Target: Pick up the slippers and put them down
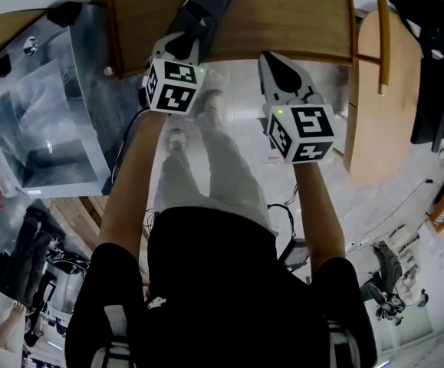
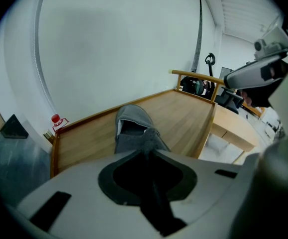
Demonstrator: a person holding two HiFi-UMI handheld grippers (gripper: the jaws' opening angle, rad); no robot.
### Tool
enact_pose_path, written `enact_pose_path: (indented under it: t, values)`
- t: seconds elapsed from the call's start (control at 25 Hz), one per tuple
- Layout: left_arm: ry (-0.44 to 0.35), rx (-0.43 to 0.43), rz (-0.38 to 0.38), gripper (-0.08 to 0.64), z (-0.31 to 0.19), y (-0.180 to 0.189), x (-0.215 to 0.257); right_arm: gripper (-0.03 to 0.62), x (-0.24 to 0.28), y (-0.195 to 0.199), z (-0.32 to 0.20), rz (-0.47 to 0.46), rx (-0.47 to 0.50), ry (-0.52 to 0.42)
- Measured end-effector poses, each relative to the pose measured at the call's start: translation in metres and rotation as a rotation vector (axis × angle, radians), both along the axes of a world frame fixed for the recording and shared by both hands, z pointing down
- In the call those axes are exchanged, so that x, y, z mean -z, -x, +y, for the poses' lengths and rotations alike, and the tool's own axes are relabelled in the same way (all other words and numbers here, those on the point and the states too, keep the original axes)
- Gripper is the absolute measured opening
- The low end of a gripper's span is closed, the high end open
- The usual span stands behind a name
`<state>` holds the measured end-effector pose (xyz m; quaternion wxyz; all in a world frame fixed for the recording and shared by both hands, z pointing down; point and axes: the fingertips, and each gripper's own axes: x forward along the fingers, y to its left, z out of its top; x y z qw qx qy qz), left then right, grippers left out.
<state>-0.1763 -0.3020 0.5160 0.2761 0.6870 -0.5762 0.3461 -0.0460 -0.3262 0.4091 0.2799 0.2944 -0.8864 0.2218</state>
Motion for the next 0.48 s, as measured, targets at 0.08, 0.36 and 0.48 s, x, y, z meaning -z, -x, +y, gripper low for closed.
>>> enact_pose_path:
  t: [0.08,0.36,0.48]
  values:
    - [-0.009,-0.002,0.002,0.037,0.0,-0.001,0.001,0.0,0.0,0.0,0.001,0.001,0.001,-0.001]
    - [-0.056,-0.009,-0.005,0.02,-0.002,-0.001,0.013,0.0,0.001,-0.005,0.001,0.002,-0.009,-0.001]
    - [-0.075,-0.006,0.005,0.018,-0.002,0.0,0.022,-0.001,0.003,-0.006,0.003,0.003,-0.01,-0.002]
